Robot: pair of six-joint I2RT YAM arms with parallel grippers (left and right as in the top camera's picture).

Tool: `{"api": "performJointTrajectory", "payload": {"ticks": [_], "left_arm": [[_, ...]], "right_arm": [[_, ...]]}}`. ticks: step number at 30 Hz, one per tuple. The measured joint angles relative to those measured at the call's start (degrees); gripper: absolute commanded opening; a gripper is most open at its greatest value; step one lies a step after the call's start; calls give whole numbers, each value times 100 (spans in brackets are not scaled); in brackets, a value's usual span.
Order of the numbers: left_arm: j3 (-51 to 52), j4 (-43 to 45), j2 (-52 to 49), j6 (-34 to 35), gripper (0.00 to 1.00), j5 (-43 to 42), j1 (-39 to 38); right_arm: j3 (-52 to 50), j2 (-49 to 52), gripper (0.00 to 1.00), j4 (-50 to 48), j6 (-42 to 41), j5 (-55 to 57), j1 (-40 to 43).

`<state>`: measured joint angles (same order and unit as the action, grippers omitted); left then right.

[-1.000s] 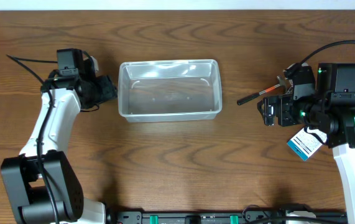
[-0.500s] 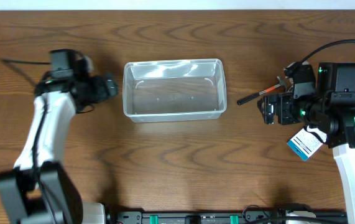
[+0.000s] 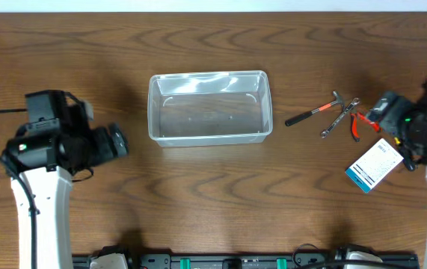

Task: Pack container
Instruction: 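Retract the left gripper beside the container, then lower the right gripper onto the white boxed card and grasp it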

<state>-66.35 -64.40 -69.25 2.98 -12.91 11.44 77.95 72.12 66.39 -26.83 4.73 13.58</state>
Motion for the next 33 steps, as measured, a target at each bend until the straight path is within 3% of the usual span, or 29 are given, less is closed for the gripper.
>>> {"api": "performJointTrajectory", "payload": {"ticks": [6,20,33], "left_arm": [[0,-9,-39,-501,98,114,-295],[0,-9,-39,-778,98,133,-374],[0,37,-39,-780,98,133,-374]], "right_arm": [[-50,726,99,293,-640,-20,542],[-245,2710,99,170,-809,-50,789],[-1480,2962,99,-1266,-393,-238,1056]]}}
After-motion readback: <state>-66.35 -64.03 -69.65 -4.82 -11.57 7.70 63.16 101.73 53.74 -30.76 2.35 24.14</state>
